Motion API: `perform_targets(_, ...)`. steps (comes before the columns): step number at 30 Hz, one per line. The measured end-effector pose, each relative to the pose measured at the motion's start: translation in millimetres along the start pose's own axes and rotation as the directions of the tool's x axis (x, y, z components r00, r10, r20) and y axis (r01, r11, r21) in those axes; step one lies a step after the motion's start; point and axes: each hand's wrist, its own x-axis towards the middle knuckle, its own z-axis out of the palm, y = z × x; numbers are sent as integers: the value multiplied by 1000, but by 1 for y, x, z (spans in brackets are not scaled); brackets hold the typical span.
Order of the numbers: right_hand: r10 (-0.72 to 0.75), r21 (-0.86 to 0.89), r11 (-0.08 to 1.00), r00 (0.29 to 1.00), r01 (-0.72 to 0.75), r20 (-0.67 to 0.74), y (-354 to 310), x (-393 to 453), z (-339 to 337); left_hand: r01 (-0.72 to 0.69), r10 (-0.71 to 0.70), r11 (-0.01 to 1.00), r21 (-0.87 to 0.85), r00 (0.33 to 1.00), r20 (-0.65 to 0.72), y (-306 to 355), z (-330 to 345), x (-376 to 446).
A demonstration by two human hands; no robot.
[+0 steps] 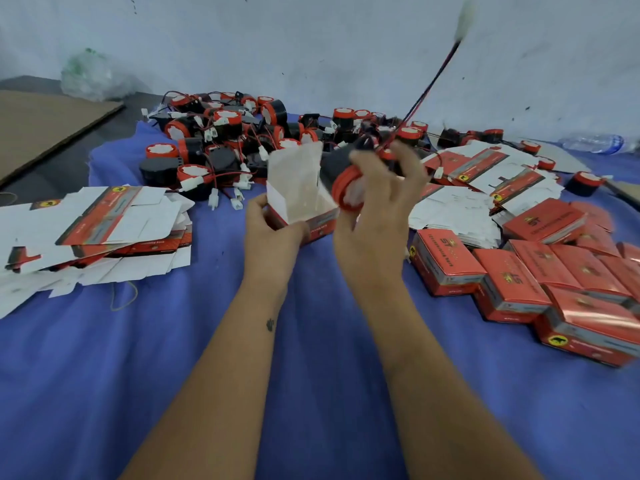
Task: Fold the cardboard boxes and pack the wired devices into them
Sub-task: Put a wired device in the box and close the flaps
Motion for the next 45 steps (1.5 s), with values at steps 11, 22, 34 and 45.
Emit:
perform_targets(11,75,-50,997,881,-58,468,22,-19,1,-118,37,940,320,968,249,-8,-1,3)
perform_targets(22,138,-190,981,836,-41,531,28,-22,4,-91,35,965,248,975,221,-12,0,6)
perform_targets(34,111,161,968,901,-194,419,22,-21,7,-55,45,994,93,993,109,-11,8,4)
perform_targets(45,743,411,213,421,-886,520,39,0,9,-141,122,946,293,989,84,-8,10,0)
